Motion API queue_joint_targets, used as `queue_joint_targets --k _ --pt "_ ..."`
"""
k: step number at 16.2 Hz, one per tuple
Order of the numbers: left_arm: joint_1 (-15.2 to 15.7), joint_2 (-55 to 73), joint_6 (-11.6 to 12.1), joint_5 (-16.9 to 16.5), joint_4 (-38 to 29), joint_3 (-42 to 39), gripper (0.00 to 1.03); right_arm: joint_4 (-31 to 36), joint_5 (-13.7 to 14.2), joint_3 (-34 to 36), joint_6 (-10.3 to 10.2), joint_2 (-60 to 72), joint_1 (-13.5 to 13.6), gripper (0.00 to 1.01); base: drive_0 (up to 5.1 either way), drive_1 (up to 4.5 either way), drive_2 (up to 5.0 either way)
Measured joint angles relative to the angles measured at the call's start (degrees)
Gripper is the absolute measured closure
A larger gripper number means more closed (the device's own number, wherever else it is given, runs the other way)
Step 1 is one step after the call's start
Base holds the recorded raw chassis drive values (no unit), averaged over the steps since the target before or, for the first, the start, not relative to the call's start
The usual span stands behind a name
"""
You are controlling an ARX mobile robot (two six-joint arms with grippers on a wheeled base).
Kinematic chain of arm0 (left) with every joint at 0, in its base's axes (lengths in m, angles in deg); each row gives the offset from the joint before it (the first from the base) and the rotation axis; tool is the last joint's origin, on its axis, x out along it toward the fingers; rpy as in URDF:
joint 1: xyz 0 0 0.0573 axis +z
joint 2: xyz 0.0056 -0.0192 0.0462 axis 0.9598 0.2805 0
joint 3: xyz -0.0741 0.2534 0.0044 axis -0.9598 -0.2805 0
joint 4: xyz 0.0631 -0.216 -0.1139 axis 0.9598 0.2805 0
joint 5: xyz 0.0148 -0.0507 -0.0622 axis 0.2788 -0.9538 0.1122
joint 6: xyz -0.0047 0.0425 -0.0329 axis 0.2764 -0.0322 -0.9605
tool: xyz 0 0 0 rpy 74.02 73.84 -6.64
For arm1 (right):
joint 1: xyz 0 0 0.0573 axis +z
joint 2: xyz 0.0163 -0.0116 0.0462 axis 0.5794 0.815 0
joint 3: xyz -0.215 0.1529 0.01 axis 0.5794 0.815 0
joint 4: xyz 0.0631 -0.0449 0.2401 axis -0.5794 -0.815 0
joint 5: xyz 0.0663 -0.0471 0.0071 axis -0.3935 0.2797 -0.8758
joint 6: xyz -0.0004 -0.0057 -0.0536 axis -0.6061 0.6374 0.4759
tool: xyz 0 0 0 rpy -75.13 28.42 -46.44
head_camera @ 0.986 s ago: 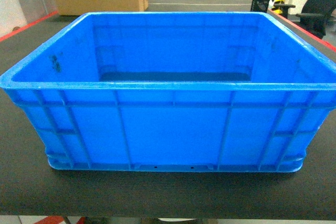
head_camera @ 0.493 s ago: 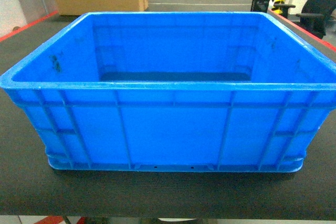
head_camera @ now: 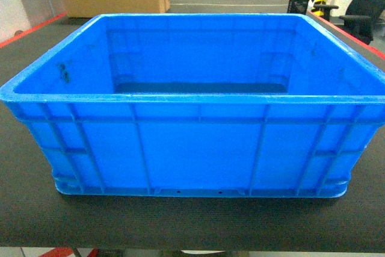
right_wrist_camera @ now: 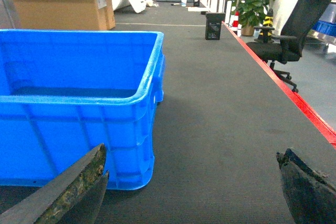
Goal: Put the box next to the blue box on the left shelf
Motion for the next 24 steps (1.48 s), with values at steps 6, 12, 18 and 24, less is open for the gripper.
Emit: queue_joint_targets --k 6,12,18,24 --pt "0.0 0.0 0.0 0.0 0.0 0.0 0.05 0.0 0.0 0.0 0.0 0.0 0.0 0.03 0.0 0.0 0.0" --pt "-8.5 4.9 0.9 18.3 -2.8 0.2 0.05 -3.5 9.5 -1.1 -0.3 4.8 5.2 0.03 0.0 0.0 0.0" --pt "2.0 50.8 0.8 15.0 -24.3 25.4 0.05 21.8 9.2 -23.6 -1.5 48.9 11.6 0.03 0.0 0.0 0.0" --pt "-2.5 92.3 -4.0 5.3 -10.3 60.9 0.05 6.8 3.7 -62.0 -7.4 95.0 8.4 0.03 0.0 0.0 0.0"
